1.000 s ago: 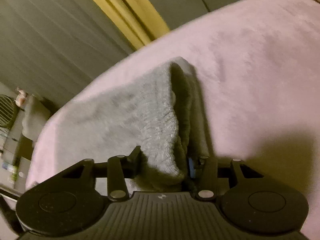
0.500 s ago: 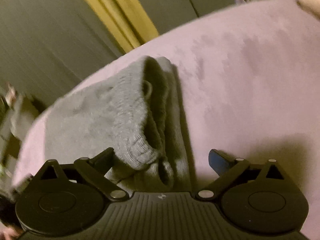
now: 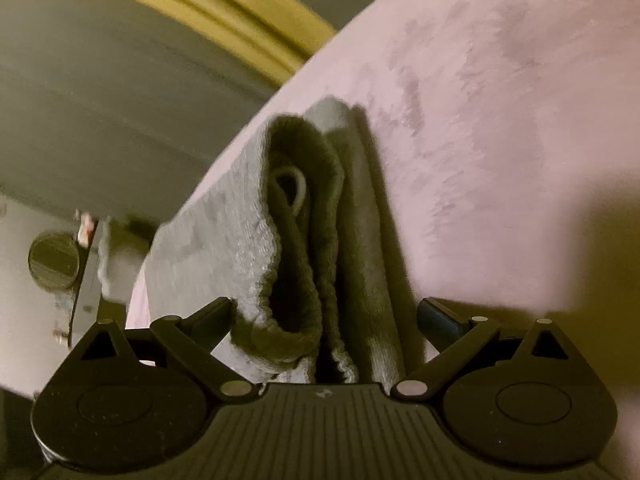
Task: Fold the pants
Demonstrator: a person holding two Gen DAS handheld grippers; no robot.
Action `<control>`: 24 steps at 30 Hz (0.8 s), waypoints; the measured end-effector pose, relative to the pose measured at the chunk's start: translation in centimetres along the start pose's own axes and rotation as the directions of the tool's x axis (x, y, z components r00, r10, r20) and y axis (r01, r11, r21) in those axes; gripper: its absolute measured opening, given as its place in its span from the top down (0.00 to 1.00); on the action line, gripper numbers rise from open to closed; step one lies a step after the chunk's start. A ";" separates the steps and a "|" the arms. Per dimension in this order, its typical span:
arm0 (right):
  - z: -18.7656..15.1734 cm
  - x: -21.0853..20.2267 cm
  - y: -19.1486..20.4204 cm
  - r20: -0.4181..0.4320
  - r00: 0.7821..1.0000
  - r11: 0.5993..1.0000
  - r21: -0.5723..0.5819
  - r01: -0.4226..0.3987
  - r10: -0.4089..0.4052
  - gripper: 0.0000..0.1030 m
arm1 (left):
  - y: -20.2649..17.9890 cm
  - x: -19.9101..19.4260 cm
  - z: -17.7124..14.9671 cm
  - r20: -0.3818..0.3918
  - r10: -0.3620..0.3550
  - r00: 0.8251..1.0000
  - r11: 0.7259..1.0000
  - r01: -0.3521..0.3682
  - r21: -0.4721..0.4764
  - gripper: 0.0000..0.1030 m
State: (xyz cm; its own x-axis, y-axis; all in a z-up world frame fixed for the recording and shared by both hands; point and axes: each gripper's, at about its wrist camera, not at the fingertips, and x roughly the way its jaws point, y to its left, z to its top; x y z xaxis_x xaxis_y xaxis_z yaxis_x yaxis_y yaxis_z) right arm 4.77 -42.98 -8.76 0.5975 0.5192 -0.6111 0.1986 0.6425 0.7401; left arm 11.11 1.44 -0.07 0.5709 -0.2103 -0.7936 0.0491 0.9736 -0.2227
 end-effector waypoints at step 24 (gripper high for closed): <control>3.6 5.4 1.3 -0.102 0.986 0.985 -0.096 -0.143 0.134 0.33 | -2.3 8.2 5.1 -0.144 -0.321 0.936 0.939 0.334 0.083 0.03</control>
State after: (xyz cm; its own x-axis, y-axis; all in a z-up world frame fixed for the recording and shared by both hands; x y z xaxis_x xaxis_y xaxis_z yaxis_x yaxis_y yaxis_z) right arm 11.01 -41.38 -10.08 0.5361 0.6552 -0.5323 0.0352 0.6126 0.7896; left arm 19.89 -2.08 -3.18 0.4011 -0.5218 -0.7529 0.3050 0.8511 -0.4274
